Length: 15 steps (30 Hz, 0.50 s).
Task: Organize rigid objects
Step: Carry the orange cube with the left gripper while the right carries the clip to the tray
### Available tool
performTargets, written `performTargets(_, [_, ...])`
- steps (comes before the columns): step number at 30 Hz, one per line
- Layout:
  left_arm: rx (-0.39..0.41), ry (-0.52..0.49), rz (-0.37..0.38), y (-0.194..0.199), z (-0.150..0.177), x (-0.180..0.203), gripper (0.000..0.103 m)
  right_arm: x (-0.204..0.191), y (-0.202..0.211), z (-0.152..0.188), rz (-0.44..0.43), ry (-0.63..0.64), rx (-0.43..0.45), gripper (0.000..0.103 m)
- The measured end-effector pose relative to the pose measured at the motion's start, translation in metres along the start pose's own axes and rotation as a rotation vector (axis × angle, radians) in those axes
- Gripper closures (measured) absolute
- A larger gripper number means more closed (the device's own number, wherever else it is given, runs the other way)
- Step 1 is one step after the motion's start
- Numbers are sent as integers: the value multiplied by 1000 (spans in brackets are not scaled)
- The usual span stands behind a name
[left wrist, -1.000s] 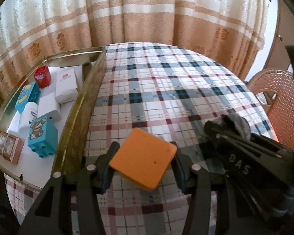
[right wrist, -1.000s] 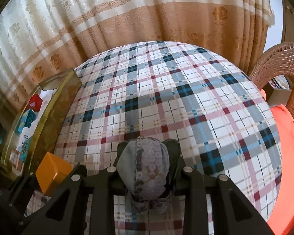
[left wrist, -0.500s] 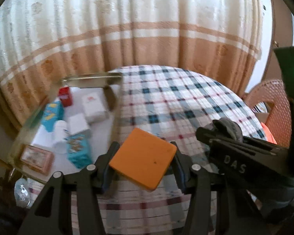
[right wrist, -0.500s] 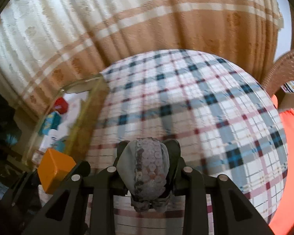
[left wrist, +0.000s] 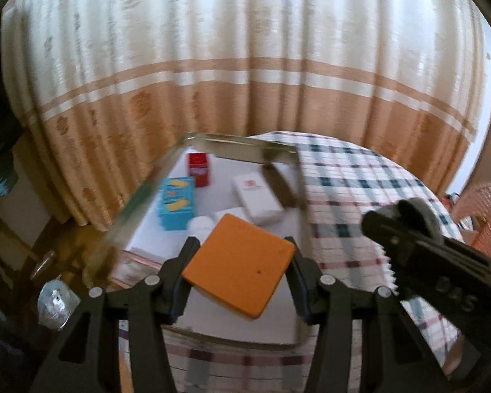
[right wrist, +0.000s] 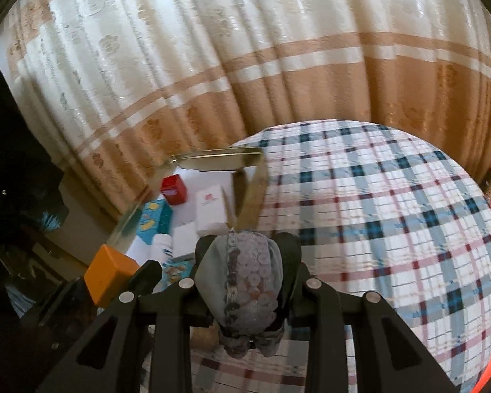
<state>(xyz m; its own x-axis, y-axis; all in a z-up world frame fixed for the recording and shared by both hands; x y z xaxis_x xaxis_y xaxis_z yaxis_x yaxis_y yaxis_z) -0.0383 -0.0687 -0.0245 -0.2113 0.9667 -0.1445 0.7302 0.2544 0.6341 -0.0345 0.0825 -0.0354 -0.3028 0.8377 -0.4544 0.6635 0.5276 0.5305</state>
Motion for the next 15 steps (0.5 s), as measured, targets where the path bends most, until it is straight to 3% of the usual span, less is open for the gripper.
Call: performTargets(15, [-37,37,-77,-30,-12,-32,52,-42,-31,-23,-21,96,10,71])
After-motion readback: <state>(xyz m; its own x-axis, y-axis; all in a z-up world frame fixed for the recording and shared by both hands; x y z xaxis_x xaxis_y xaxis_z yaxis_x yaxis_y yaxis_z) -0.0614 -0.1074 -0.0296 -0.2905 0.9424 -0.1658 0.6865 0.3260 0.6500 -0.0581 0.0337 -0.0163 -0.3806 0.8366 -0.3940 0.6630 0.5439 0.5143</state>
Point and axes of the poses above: each gripper's, at about its wrist camera, not at the fingertips, and y roughly against the way its jaws point, x to its right, z to its underside, the point moved 1 cm from there along -y, roughly the way its jaws point, and after that the axes turned 14 degrees about -z, right-handed, at the moved point
